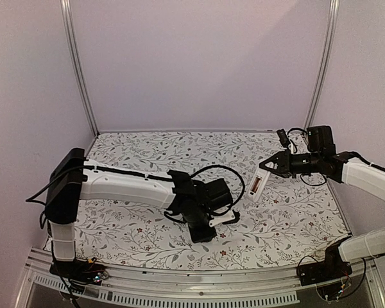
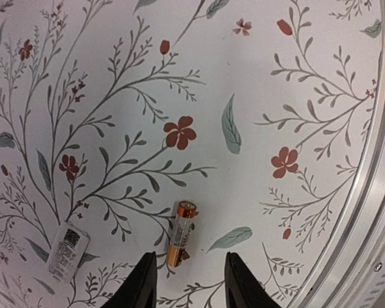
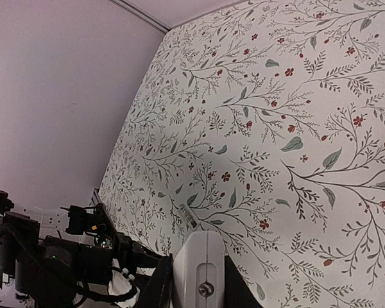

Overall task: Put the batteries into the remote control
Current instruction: Pick up the battery from the center of the board, then place the battery at the center of the board.

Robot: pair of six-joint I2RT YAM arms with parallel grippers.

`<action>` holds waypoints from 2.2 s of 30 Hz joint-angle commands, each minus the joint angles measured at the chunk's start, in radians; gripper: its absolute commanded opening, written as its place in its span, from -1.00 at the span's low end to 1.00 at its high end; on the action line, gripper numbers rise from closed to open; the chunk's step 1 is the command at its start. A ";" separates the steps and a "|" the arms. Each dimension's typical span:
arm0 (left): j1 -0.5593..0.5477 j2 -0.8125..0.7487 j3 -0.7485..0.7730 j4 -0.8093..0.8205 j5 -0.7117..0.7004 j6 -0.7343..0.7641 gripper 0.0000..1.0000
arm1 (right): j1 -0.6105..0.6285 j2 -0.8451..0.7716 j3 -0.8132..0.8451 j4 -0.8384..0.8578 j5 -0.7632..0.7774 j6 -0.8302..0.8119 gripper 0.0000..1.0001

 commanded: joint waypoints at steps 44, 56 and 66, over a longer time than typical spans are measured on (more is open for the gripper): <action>0.134 -0.164 0.005 -0.027 -0.498 -1.009 -1.00 | -0.043 -0.019 0.036 -0.027 -0.067 -0.016 -1.00; 0.275 -0.247 -0.201 0.156 -0.441 -1.511 -1.00 | -0.044 -0.034 0.028 -0.029 -0.078 -0.019 -1.00; 0.310 -0.115 -0.194 0.134 -0.313 -1.716 -1.00 | -0.043 -0.025 0.023 -0.028 -0.077 -0.024 -1.00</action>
